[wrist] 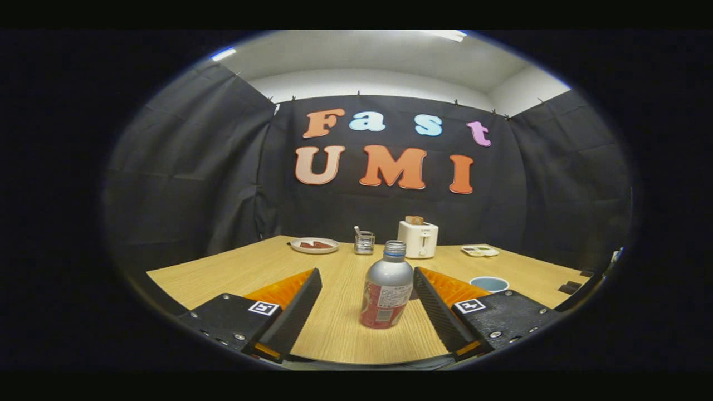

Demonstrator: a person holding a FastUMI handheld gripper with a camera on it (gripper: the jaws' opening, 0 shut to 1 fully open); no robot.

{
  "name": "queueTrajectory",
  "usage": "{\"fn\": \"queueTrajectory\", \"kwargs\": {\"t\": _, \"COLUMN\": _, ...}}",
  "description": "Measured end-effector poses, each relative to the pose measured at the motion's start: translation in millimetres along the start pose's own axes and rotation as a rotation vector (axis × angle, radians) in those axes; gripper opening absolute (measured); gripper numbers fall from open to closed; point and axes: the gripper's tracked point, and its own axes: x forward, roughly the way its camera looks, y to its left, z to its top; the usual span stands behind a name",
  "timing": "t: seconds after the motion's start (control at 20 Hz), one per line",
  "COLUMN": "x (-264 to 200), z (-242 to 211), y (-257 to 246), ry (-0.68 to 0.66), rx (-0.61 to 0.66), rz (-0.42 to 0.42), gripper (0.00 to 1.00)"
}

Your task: Take the bottle from table, then pour the juice into the cup, finally place the bottle on the coaster

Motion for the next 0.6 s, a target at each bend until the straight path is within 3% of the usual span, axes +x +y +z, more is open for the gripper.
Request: {"fn": "queueTrajectory", "kwargs": {"t": 0.6, "x": 23.5, "z": -51.7, "y": -15.0, "ry": 0.133, "rx": 0.054, "rz": -0.037, "gripper": 0.98}}
